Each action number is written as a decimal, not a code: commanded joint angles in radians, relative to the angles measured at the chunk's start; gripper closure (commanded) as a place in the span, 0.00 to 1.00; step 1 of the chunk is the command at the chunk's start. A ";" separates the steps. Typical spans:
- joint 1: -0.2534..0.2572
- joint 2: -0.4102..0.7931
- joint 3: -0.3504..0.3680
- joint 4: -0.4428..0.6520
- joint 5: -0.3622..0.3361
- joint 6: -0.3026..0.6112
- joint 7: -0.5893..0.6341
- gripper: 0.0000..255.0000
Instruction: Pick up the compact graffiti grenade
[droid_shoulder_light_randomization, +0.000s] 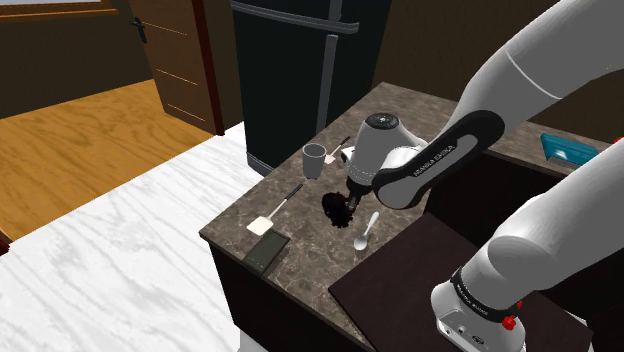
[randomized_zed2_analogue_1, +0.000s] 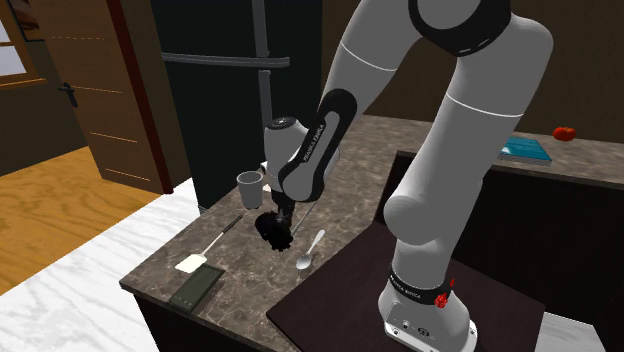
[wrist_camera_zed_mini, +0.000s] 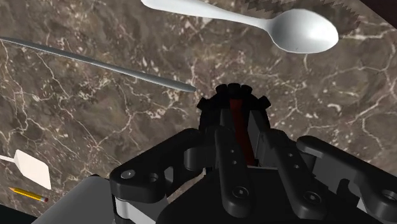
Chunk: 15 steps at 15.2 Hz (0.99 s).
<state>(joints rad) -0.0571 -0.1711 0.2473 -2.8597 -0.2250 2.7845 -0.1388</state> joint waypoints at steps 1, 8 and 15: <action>0.000 0.001 0.000 0.000 0.000 0.000 0.000 1.00; 0.040 -0.088 -0.027 0.006 0.076 -0.091 -0.065 1.00; 0.077 -0.200 -0.053 0.028 0.132 -0.224 -0.115 1.00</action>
<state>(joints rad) 0.0161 -0.3550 0.1994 -2.8340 -0.0990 2.5791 -0.2461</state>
